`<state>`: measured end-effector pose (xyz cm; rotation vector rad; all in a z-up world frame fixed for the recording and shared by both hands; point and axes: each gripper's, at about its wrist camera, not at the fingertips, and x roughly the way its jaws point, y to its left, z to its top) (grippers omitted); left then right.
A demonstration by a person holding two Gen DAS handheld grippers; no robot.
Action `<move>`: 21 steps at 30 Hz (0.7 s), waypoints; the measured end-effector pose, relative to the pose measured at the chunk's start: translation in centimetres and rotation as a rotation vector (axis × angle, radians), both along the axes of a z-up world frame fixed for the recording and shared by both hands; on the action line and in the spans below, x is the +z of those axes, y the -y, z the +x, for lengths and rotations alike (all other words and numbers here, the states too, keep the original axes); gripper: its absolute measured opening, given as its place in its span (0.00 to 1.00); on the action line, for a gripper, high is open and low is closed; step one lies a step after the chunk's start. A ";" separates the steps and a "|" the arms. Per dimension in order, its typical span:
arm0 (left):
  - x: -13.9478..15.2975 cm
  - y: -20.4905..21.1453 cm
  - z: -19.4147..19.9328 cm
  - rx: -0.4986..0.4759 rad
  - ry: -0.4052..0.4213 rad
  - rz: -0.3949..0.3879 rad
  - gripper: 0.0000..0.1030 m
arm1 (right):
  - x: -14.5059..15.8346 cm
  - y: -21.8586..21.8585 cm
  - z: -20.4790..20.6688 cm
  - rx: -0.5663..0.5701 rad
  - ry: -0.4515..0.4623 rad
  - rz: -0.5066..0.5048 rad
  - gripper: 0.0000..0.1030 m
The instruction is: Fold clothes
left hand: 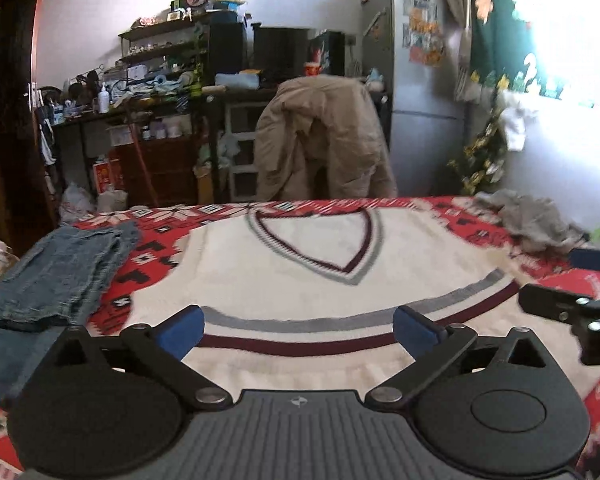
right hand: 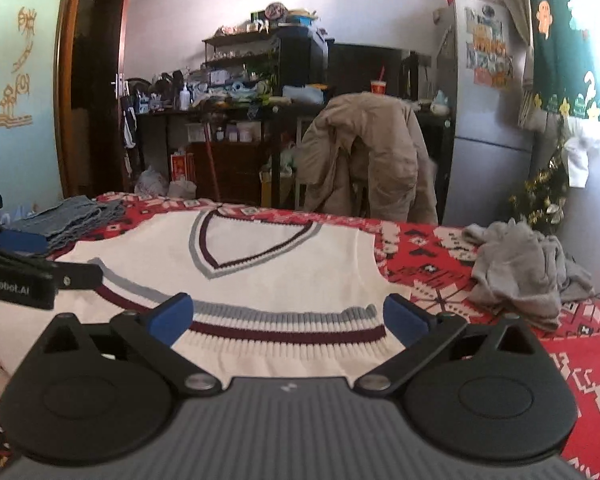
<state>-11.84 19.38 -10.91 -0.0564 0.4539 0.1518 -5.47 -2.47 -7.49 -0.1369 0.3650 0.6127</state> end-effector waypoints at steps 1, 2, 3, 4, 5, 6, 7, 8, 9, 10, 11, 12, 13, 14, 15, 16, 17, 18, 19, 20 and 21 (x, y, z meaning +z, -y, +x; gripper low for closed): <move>-0.1 -0.1 -0.3 -0.009 0.017 -0.026 0.99 | 0.0 0.0 -0.2 -0.009 0.007 -0.001 0.99; -0.2 -0.4 -0.7 -0.019 0.041 -0.063 0.99 | 0.0 0.0 -0.4 -0.018 0.014 -0.002 0.99; -0.3 -0.6 -0.9 -0.022 0.061 -0.098 1.00 | 0.0 -0.2 -0.5 -0.033 0.002 -0.016 0.99; -0.3 -0.8 -1.0 -0.015 0.072 -0.122 1.00 | -0.1 -0.3 -0.6 -0.037 -0.012 -0.021 0.99; -0.3 -0.9 -1.0 -0.008 0.078 -0.141 1.00 | -0.1 -0.3 -0.8 -0.023 -0.016 -0.013 0.99; -0.3 -0.9 -0.9 0.002 0.066 -0.141 1.00 | -0.1 -0.3 -1.0 -0.009 -0.019 -0.006 0.99; -0.2 -0.9 -0.7 0.012 0.054 -0.140 1.00 | -0.1 -0.4 -1.1 -0.003 -0.020 -0.006 0.99; -0.2 -0.9 -0.6 0.014 0.044 -0.140 1.00 | -0.2 -0.6 -1.1 0.002 -0.023 -0.013 0.99; -0.2 -1.2 -0.6 0.009 0.043 -0.147 1.00 | -0.2 -0.7 -1.1 0.020 -0.033 -0.018 0.99; -0.2 -1.4 -0.5 0.004 0.043 -0.156 1.00 | -0.2 -0.9 -1.0 0.036 -0.046 -0.020 0.99; -0.2 -1.7 -0.7 -0.002 0.050 -0.174 1.00 | -0.3 -1.0 -1.0 0.036 -0.057 -0.020 0.99; -0.2 -1.9 -0.8 -0.006 0.056 -0.190 0.99 | -0.3 -1.2 -0.9 0.035 -0.068 -0.020 0.99; -0.1 -2.0 -0.9 -0.003 0.060 -0.198 0.99 | -0.4 -1.3 -0.9 0.035 -0.079 -0.020 0.99; 0.0 -2.2 -0.9 0.000 0.063 -0.203 0.99 | -0.3 -1.5 -0.9 0.020 -0.067 -0.030 0.99; 0.0 -2.2 -0.9 0.004 0.059 -0.197 0.99 | -0.3 -1.6 -0.9 0.001 -0.045 -0.045 0.99; 0.0 -2.3 -0.8 0.009 0.052 -0.190 0.99 | -0.4 -1.6 -0.8 -0.009 -0.048 -0.054 0.99; -0.1 -2.3 -0.8 0.016 0.045 -0.186 0.99 | -0.4 -1.6 -0.6 -0.020 -0.050 -0.064 0.99; -0.1 -2.3 -0.8 0.022 0.038 -0.181 0.99 | -0.4 -1.7 -0.4 -0.031 -0.053 -0.073 0.99; -0.2 -2.4 -0.8 0.027 0.031 -0.175 0.98 | -0.5 -1.7 -0.2 -0.041 -0.055 -0.082 0.99; -0.2 -2.3 -0.8 0.027 0.027 -0.163 0.98 | -0.5 -1.7 -0.1 -0.052 -0.058 -0.091 0.99; -0.2 -2.3 -0.8 0.027 0.023 -0.149 0.98 | -0.6 -1.5 0.4 -0.056 -0.086 -0.080 0.99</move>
